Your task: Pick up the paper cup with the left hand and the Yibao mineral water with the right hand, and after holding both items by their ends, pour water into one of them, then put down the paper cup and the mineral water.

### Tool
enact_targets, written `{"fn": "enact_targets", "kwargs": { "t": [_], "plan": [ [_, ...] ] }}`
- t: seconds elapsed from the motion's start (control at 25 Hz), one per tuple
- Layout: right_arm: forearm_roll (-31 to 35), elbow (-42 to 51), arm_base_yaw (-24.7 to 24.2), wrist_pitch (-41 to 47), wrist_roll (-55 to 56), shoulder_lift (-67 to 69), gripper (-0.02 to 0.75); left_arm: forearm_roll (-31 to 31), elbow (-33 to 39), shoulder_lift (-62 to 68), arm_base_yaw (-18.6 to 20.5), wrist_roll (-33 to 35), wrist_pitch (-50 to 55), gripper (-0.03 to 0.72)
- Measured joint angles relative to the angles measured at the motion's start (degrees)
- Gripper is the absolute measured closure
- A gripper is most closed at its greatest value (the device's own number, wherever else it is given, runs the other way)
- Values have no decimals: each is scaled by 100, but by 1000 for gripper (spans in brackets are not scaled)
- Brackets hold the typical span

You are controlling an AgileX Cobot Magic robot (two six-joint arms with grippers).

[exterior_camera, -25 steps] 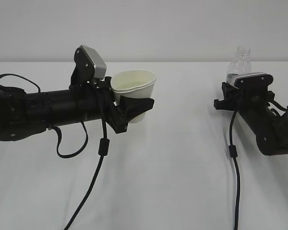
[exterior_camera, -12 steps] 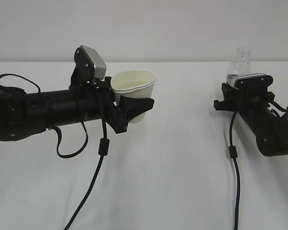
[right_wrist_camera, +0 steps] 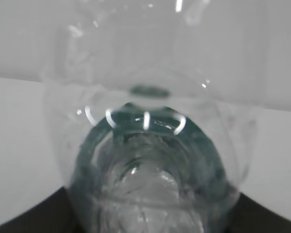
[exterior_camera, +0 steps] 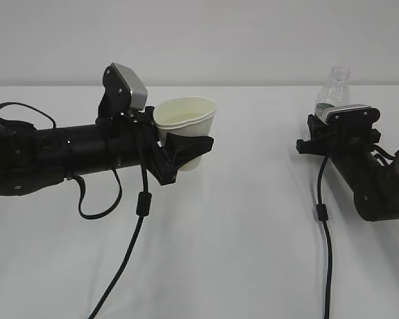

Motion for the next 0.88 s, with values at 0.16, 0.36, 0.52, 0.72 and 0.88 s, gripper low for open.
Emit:
{"fn": "enact_targets", "kwargs": {
  "t": [0.16, 0.36, 0.52, 0.72, 0.88],
  "plan": [
    [-83, 0, -11, -10, 0, 0, 395, 0, 0, 0, 0, 0, 0, 291],
    [-263, 0, -11, -10, 4, 0, 300, 0, 0, 0, 0, 0, 0, 291],
    [-382, 0, -11, 91, 13, 48, 202, 0, 0, 0, 0, 0, 0, 291],
    [-443, 12, -11, 135, 13, 47, 152, 0, 0, 0, 0, 0, 0, 291],
    [-443, 72, -11, 135, 13, 47, 145, 0, 0, 0, 0, 0, 0, 291]
  ]
}}
